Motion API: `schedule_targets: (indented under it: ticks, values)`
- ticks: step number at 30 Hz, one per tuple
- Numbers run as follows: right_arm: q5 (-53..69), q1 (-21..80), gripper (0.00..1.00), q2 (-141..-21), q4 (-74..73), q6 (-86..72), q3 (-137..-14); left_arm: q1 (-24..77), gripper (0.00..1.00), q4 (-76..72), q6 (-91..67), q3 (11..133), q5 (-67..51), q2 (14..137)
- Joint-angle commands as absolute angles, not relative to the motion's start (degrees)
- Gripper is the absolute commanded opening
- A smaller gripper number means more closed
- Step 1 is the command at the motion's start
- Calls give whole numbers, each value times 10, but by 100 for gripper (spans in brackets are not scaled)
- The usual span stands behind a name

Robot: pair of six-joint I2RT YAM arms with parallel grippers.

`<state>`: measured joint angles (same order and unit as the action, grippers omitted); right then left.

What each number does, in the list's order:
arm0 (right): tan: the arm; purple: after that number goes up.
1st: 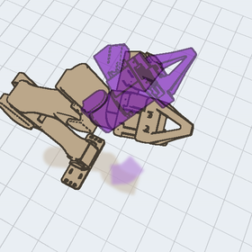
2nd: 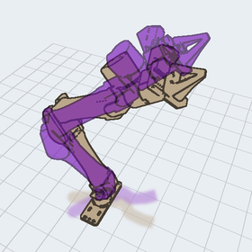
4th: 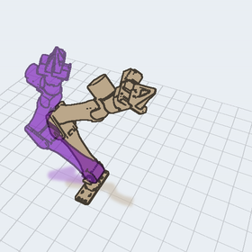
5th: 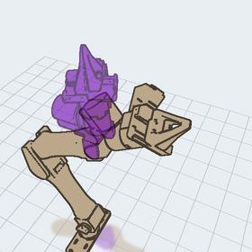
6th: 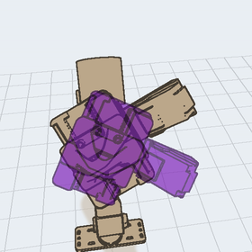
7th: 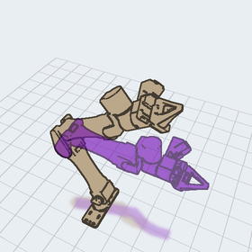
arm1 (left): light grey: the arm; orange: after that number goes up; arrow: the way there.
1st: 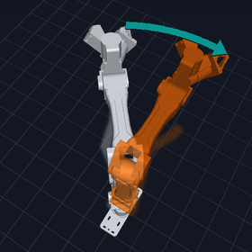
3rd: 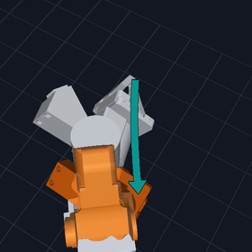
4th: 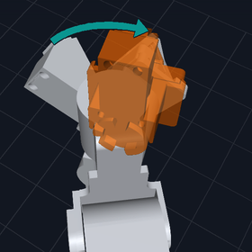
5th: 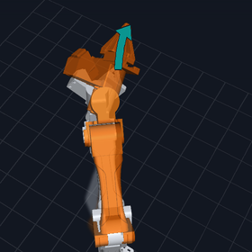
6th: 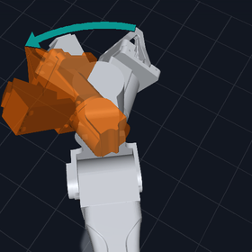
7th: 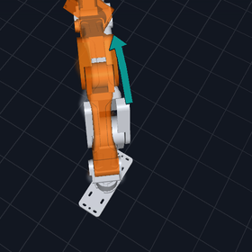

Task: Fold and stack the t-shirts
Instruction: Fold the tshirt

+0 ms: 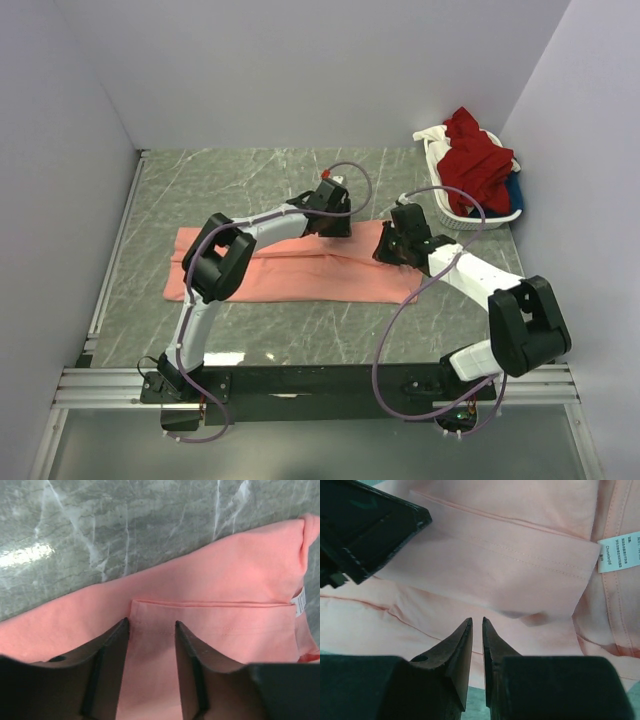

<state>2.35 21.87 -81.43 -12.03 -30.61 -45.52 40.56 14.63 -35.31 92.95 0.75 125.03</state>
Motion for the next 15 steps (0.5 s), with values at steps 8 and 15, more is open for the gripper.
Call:
schedule_targets:
  ticks: [8,15]
  values:
    - [1,220,20,-766,-125,-304,-461,417,19,125,-338,932,-6,1212]
    - [-17,217,20,-755,-130,-306,-461,428,7,94,-337,876,-18,1151]
